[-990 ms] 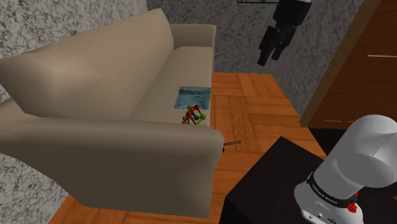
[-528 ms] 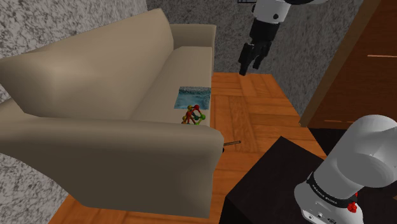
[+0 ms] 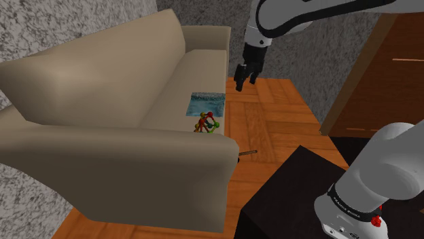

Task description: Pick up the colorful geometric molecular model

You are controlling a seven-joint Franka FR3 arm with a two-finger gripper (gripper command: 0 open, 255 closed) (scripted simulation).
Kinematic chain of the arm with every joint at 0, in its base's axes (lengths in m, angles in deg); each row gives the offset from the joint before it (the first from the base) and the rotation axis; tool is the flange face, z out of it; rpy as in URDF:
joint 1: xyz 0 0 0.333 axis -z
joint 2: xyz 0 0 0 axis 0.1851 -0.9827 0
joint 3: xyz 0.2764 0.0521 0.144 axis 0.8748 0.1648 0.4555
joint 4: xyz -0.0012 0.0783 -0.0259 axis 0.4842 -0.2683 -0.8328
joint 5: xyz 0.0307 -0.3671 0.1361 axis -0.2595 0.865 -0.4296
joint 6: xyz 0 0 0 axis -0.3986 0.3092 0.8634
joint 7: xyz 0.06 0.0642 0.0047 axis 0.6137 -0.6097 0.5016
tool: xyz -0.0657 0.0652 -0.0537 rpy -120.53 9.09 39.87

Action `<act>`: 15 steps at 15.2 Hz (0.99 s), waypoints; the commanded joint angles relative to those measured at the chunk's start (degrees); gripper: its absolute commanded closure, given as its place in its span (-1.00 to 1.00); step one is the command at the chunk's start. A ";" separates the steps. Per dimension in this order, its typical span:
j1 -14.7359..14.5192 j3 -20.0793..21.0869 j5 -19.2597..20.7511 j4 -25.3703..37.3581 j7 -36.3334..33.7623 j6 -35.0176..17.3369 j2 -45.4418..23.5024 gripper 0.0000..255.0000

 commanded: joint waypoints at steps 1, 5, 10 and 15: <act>0.10 0.06 0.41 1.07 0.44 -2.66 -3.98 -1.00; 0.31 0.13 1.37 4.44 1.16 -7.11 -12.39 -1.00; 0.47 0.13 2.78 10.31 1.78 -11.32 -23.21 -1.00; 0.42 -0.02 4.31 18.02 2.24 -13.93 -34.26 -1.00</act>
